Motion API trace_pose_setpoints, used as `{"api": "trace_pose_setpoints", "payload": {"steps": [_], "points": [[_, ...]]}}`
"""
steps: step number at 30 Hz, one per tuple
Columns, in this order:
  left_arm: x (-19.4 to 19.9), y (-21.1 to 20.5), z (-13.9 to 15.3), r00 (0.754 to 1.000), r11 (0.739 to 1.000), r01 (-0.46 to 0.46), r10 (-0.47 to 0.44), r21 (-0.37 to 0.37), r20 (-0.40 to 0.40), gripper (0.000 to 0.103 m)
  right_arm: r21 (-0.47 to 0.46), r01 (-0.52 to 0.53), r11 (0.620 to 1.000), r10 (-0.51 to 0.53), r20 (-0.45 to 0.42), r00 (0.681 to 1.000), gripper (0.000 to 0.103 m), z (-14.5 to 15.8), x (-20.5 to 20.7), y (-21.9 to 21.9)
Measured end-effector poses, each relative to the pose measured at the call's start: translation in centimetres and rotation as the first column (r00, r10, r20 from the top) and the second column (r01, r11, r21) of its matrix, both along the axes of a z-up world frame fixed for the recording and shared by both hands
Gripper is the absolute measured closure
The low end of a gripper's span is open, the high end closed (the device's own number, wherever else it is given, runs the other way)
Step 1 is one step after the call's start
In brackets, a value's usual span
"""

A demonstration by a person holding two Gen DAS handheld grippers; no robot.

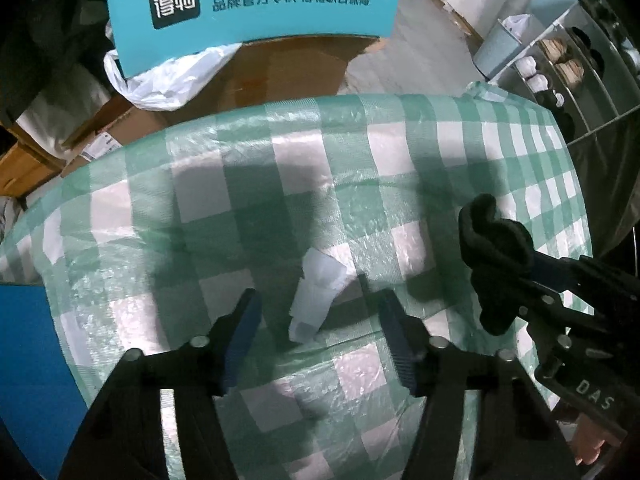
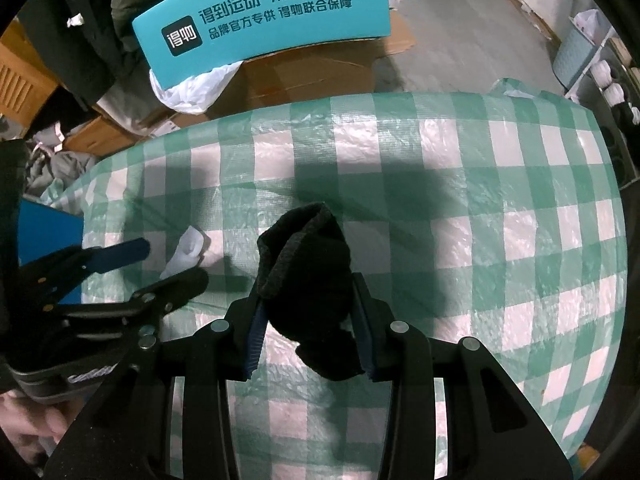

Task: Organize soft objects
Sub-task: 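Grasp the small white sock with the left gripper while the right grasps the black sock, then carry the small white sock to the box with the left gripper while the right carries the black sock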

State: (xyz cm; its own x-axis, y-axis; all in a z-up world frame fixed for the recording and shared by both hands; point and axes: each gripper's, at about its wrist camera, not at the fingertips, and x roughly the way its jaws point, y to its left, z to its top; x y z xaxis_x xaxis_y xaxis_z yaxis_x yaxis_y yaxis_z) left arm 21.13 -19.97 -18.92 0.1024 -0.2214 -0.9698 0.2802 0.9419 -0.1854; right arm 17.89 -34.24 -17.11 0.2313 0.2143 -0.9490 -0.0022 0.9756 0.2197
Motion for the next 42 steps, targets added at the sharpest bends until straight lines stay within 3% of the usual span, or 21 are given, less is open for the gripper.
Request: {"api": "trace_pose_setpoints", "payload": {"steps": [5, 9, 12, 26, 33, 42], "points": [[0.1, -0.1, -0.3, 1.000, 1.000, 0.001, -0.001, 0.005, -0.001, 0.056, 0.005, 0.001, 1.000, -0.001, 0.000, 1.000, 0.066, 0.0, -0.1, 0.0], [0.1, -0.1, -0.4, 1.000, 1.000, 0.010, -0.010, 0.003, -0.003, 0.081, 0.008, 0.004, 1.000, -0.004, 0.000, 1.000, 0.066, 0.1, -0.2, 0.1], [0.0, 0.0, -0.4, 1.000, 1.000, 0.012, -0.012, -0.004, 0.004, 0.086, 0.013, 0.004, 1.000, -0.004, 0.002, 1.000, 0.066, 0.3, -0.2, 0.3], [-1.5, 0.2, 2.3, 0.996, 0.998, 0.054, -0.057, 0.034, 0.073, 0.088, -0.005, -0.023, 1.000, 0.023, 0.027, 0.999, 0.066, 2.0, -1.6, 1.6], [-3.3, 1.5, 5.0, 0.987, 0.993, 0.073, -0.085, 0.088, 0.136, 0.088, -0.020, -0.067, 0.998, 0.068, 0.070, 0.995, 0.066, 4.5, -2.9, 3.0], [-5.8, 3.9, 9.2, 0.975, 0.993, 0.067, -0.087, 0.101, 0.205, 0.088, -0.043, -0.141, 0.989, 0.145, 0.133, 0.980, 0.066, 8.3, -4.6, 5.6]]}}
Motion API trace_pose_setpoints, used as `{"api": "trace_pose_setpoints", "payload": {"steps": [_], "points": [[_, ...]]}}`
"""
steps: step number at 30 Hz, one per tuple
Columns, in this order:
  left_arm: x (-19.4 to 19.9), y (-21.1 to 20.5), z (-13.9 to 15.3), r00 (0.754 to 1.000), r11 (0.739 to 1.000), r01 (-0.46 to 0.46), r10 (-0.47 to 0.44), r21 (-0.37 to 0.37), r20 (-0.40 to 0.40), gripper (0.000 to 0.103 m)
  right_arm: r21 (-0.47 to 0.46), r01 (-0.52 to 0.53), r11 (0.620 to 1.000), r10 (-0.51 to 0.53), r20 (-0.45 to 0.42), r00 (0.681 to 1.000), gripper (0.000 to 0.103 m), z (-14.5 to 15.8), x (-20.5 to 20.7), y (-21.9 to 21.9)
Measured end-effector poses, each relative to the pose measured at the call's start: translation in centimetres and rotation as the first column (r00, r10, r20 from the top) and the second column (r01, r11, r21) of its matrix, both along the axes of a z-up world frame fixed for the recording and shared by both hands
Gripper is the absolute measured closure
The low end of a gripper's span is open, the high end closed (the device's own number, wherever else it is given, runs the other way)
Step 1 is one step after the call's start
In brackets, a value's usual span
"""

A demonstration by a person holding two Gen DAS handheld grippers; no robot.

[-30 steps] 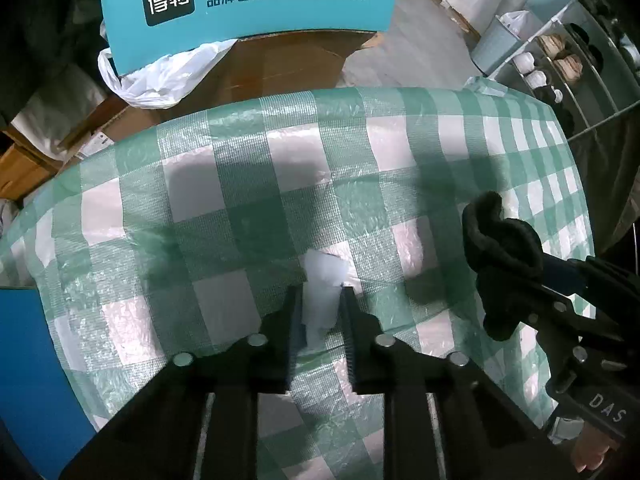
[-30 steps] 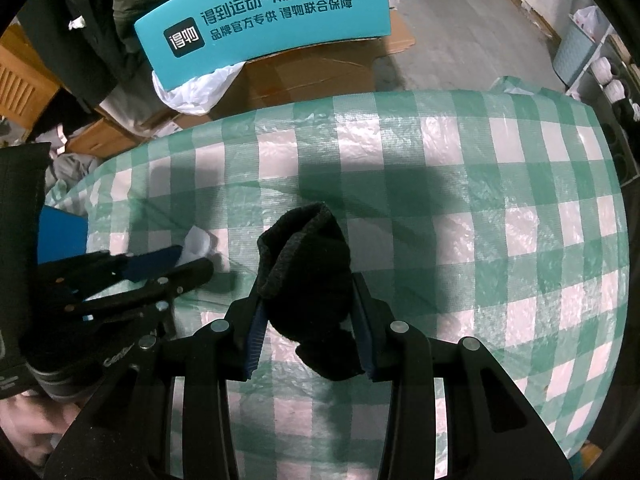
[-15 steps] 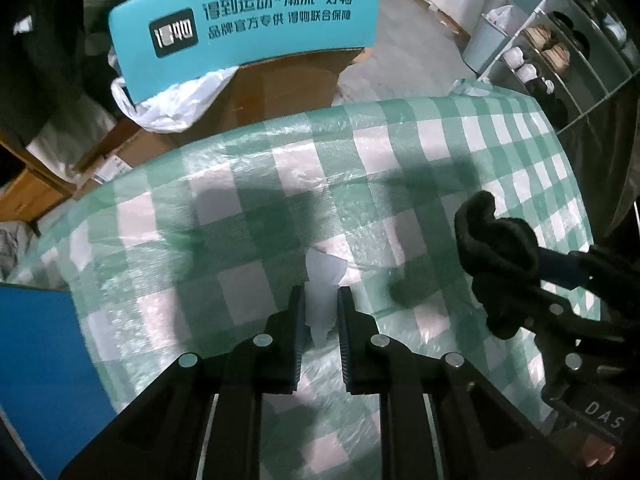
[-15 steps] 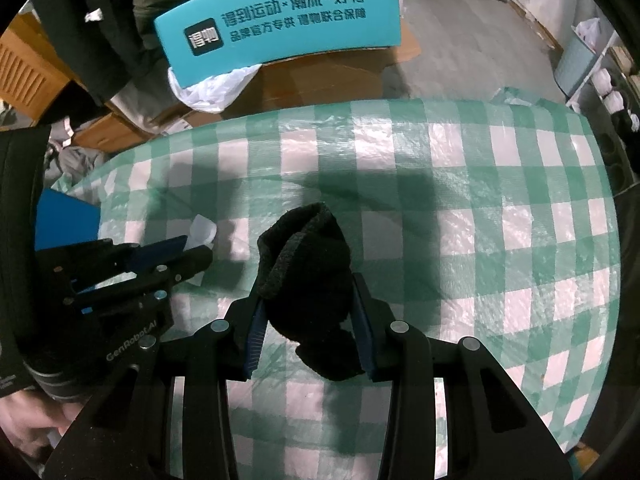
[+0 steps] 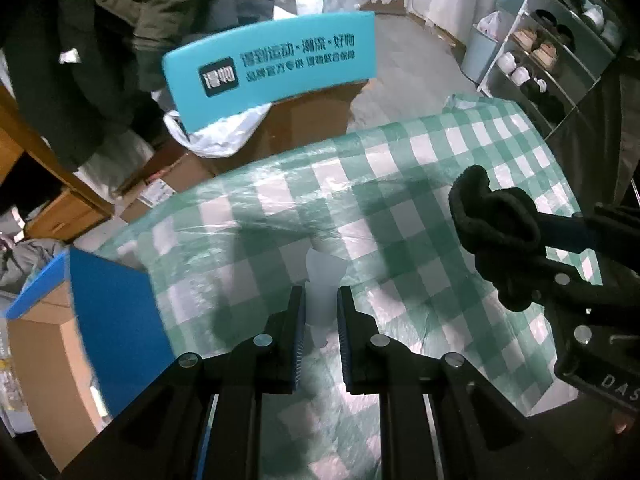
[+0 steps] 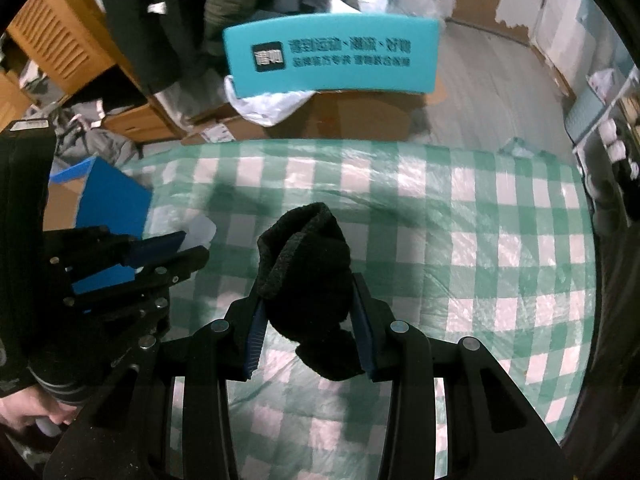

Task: Organize soft objects
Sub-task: 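Carry the small white sock to the box with the left gripper while the right carries the black sock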

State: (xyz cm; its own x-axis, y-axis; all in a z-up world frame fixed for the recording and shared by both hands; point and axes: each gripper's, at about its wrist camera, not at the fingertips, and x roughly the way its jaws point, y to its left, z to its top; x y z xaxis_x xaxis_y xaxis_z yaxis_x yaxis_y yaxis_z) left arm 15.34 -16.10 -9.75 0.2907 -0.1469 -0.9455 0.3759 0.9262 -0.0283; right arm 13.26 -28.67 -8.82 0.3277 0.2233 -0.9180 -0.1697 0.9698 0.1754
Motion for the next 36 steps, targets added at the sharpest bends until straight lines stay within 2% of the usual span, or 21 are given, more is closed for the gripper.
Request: {"api": "trace_pose_setpoints", "payload": {"steps": [9, 22, 36], "points": [[-2.7, 2.6, 3.4, 0.998, 1.000, -0.012, 0.010, 0.025, 0.068, 0.088, 0.017, -0.061, 0.998, 0.060, 0.063, 0.996, 0.066, 3.3, -2.1, 2.3], [-6.2, 7.4, 6.5, 0.989, 0.998, -0.057, 0.052, 0.032, 0.136, 0.088, 0.050, -0.147, 0.988, 0.140, 0.129, 0.982, 0.066, 6.7, -4.0, 6.0], [-8.6, 14.7, 7.7, 0.975, 0.988, -0.155, 0.152, 0.007, 0.161, 0.088, 0.065, -0.272, 0.960, 0.259, 0.165, 0.952, 0.066, 8.3, -5.1, 12.7]]}}
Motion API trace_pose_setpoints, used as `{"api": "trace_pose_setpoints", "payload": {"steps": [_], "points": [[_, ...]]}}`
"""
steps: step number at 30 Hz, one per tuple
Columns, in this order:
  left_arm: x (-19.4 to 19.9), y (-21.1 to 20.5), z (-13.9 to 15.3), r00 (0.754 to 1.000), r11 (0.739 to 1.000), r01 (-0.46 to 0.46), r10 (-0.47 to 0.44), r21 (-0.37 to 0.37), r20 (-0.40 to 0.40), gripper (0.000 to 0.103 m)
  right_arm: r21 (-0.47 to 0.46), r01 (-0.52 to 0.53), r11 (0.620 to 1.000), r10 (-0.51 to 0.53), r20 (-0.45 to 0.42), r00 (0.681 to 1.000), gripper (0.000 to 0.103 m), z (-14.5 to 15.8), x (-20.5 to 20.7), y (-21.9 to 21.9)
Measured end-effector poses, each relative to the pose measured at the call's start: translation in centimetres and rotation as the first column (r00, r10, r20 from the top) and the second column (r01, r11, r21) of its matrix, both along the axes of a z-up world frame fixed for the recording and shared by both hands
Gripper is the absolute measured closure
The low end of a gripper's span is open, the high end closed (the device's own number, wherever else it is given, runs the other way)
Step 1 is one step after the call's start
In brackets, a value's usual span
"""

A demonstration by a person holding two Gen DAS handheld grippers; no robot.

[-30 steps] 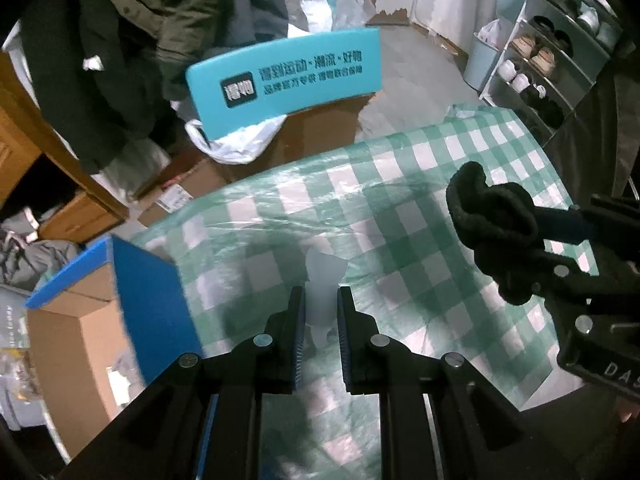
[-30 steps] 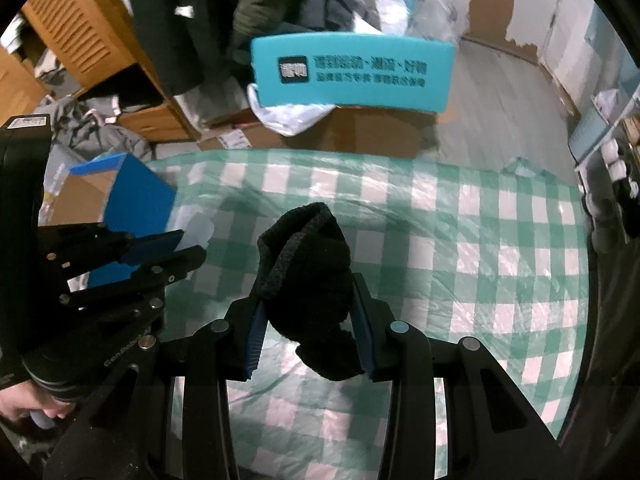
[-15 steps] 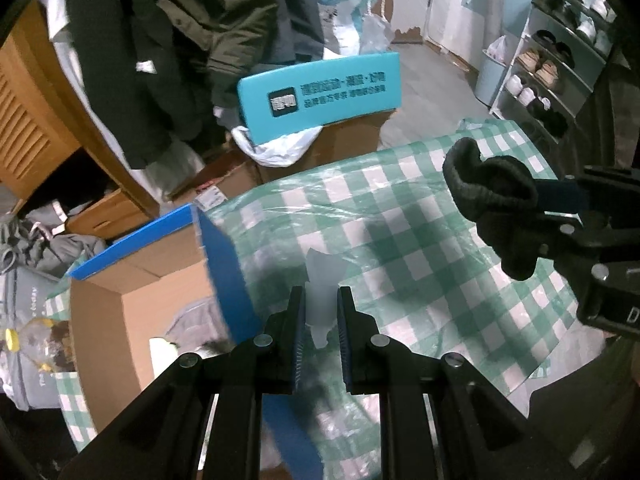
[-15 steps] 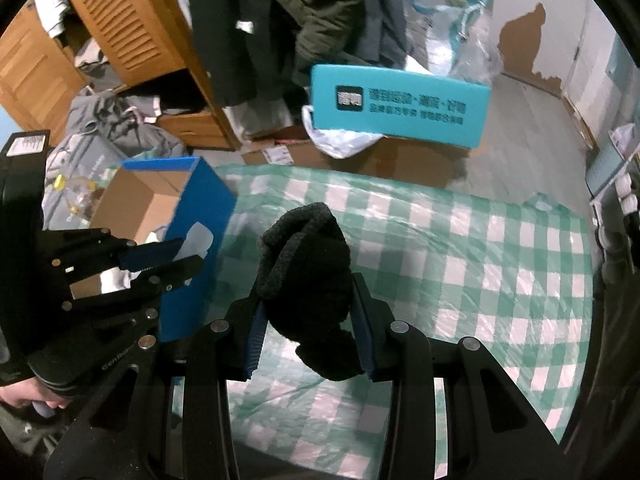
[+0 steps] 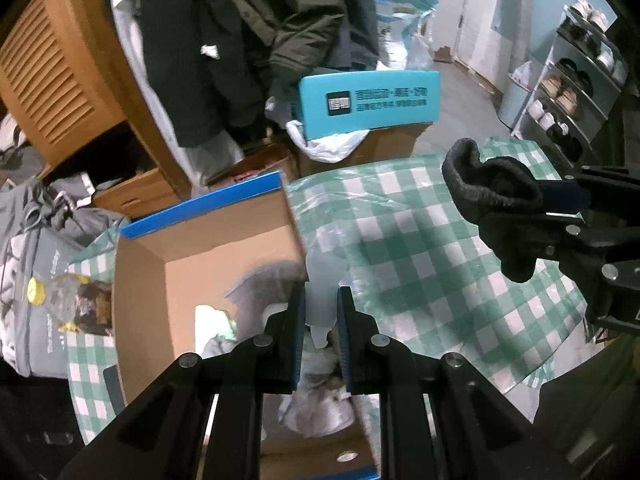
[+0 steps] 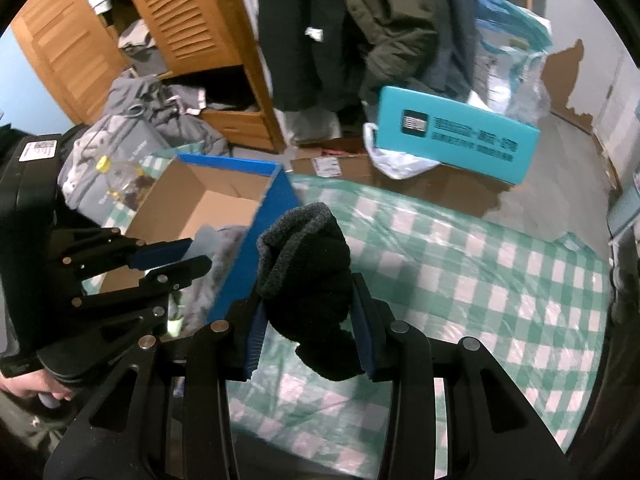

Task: Organize soft objects
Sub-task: 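Carry the small white sock to the box with the left gripper while the right carries the black sock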

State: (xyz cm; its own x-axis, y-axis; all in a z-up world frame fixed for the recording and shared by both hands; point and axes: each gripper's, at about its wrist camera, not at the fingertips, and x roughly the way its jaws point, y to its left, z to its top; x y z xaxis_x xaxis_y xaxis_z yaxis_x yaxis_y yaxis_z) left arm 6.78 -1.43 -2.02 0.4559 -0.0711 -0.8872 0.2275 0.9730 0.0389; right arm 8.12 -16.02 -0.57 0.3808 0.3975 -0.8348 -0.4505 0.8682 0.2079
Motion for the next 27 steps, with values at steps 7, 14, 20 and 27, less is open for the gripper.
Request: {"api": "trace_pose_setpoints", "payload": {"steps": [7, 14, 20, 27], "points": [[-0.6, 4.1, -0.8, 0.997, 0.997, -0.071, 0.070, -0.015, -0.013, 0.088, -0.003, -0.064, 0.998, 0.064, -0.010, 0.998, 0.066, -0.3, -0.2, 4.1], [-1.1, 7.7, -2.0, 0.991, 0.991, -0.134, 0.133, -0.027, -0.031, 0.088, 0.002, -0.112, 0.994, 0.112, -0.037, 0.993, 0.066, -1.0, 0.1, 7.9], [-1.2, 10.2, -3.1, 0.983, 0.983, -0.178, 0.176, -0.040, -0.053, 0.088, -0.004, -0.151, 0.989, 0.151, -0.057, 0.987, 0.066, -1.8, 0.1, 11.1], [-1.4, 11.9, -3.7, 0.976, 0.976, -0.212, 0.208, -0.046, -0.063, 0.088, -0.005, -0.177, 0.984, 0.176, -0.074, 0.982, 0.066, -2.3, 0.2, 13.4]]}}
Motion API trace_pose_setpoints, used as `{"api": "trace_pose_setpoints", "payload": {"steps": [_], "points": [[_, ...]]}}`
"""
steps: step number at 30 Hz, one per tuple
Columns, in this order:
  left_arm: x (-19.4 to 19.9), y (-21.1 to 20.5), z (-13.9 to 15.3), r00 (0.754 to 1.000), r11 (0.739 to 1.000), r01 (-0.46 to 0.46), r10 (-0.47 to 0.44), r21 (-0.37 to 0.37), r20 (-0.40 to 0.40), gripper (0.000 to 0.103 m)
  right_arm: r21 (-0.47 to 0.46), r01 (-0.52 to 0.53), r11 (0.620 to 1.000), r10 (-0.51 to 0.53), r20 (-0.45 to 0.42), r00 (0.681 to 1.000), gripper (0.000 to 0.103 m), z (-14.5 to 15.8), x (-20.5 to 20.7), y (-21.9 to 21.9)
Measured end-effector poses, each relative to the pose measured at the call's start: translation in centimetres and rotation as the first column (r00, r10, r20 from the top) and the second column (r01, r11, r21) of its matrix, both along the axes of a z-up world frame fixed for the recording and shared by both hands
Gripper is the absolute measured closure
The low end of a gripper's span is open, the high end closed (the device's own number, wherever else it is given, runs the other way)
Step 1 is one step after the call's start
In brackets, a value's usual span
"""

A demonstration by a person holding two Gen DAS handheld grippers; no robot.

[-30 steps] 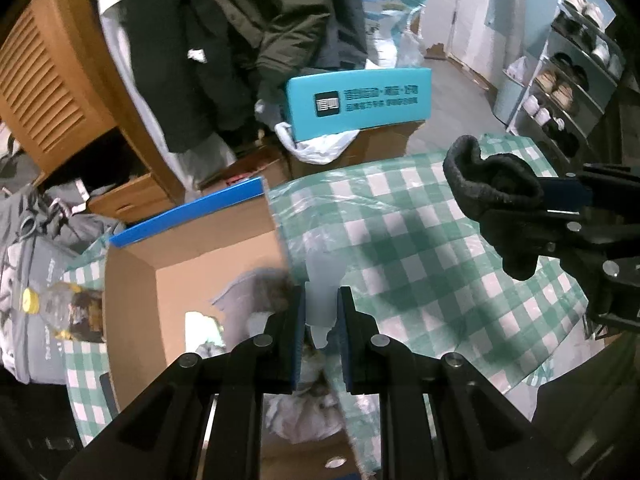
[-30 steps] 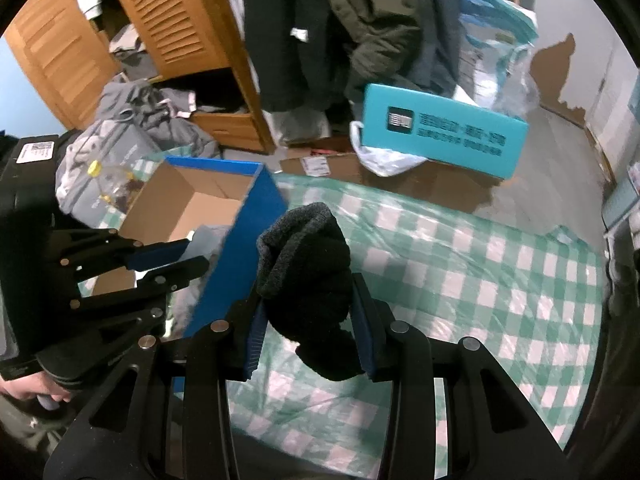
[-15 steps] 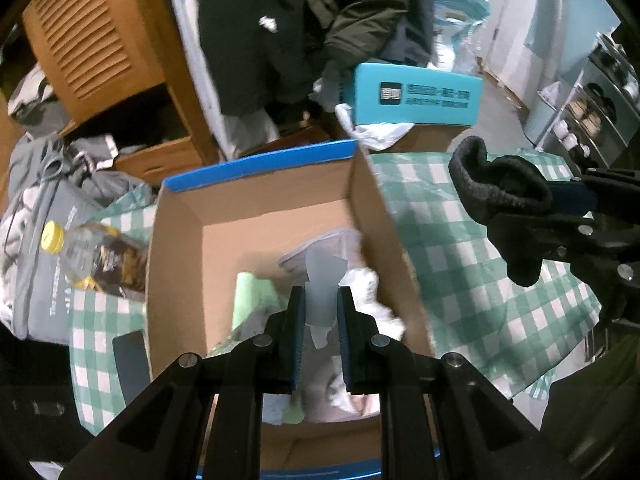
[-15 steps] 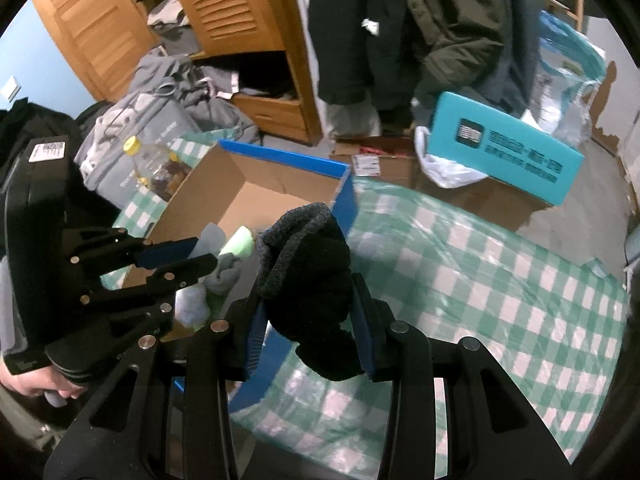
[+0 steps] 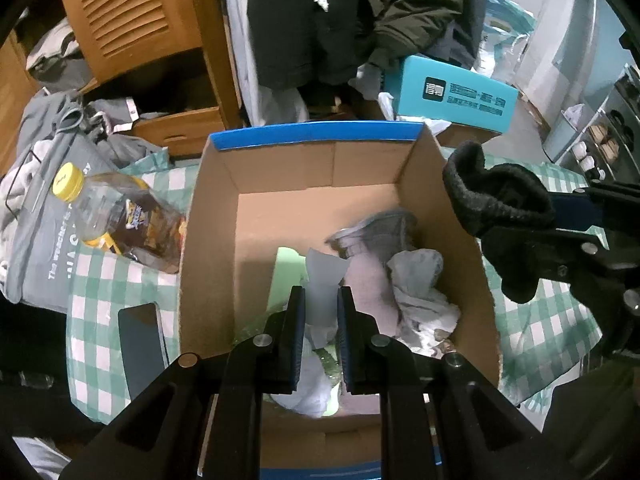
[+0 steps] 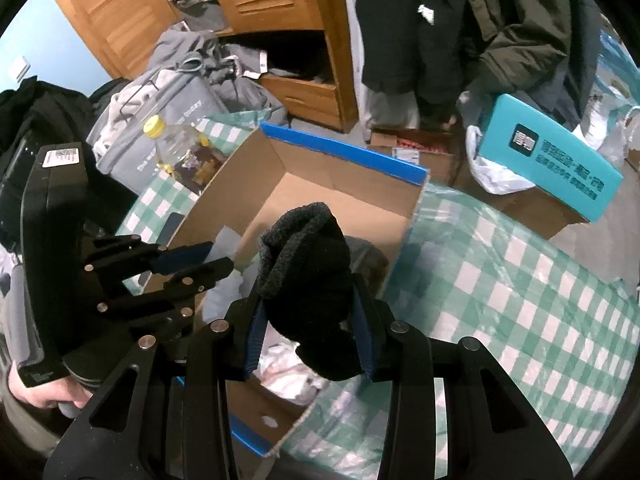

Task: Organize soft objects
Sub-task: 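Release the small white sock into the box with the left gripper while the right releases the black sock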

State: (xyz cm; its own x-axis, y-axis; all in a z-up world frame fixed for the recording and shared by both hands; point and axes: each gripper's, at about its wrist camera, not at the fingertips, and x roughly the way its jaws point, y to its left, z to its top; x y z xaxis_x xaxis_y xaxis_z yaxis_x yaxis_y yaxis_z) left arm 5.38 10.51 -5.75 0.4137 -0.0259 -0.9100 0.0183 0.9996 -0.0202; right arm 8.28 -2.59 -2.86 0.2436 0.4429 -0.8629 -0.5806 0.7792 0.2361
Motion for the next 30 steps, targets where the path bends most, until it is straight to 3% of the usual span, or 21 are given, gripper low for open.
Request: {"api": "trace_pose_setpoints", "payload": {"steps": [12, 16, 20, 24, 28, 30], "points": [[-0.1, 0.7, -0.3, 1.000, 1.000, -0.027, 0.027, -0.008, -0.013, 0.082, -0.004, -0.028, 1.000, 0.028, -0.046, 0.999, 0.061, -1.2, 0.2, 2.3], [-0.3, 0.8, 0.2, 0.999, 0.999, -0.033, 0.033, -0.002, 0.000, 0.065, -0.002, -0.014, 1.000, 0.014, -0.053, 0.998, 0.055, -1.2, 0.4, 2.2], [-0.5, 0.7, 0.8, 1.000, 1.000, -0.028, 0.028, -0.003, 0.012, 0.063, 0.008, -0.003, 1.000, 0.003, -0.046, 0.999, 0.047, -0.9, 0.4, 1.9], [-0.7, 0.5, 1.4, 0.999, 0.999, -0.033, 0.033, 0.001, 0.023, 0.048, 0.014, 0.016, 1.000, -0.016, -0.018, 1.000, 0.045, 0.1, 0.3, 1.3], [-1.1, 0.4, 2.3, 0.998, 0.999, -0.036, 0.036, 0.002, 0.046, 0.035, 0.020, 0.048, 0.999, -0.048, 0.016, 0.999, 0.038, 1.3, 0.0, 0.2], [-1.3, 0.4, 3.0, 0.998, 0.999, -0.039, 0.039, -0.008, 0.056, 0.035, 0.020, 0.065, 0.998, -0.066, 0.040, 0.997, 0.036, 2.0, -0.4, -0.5]]}}
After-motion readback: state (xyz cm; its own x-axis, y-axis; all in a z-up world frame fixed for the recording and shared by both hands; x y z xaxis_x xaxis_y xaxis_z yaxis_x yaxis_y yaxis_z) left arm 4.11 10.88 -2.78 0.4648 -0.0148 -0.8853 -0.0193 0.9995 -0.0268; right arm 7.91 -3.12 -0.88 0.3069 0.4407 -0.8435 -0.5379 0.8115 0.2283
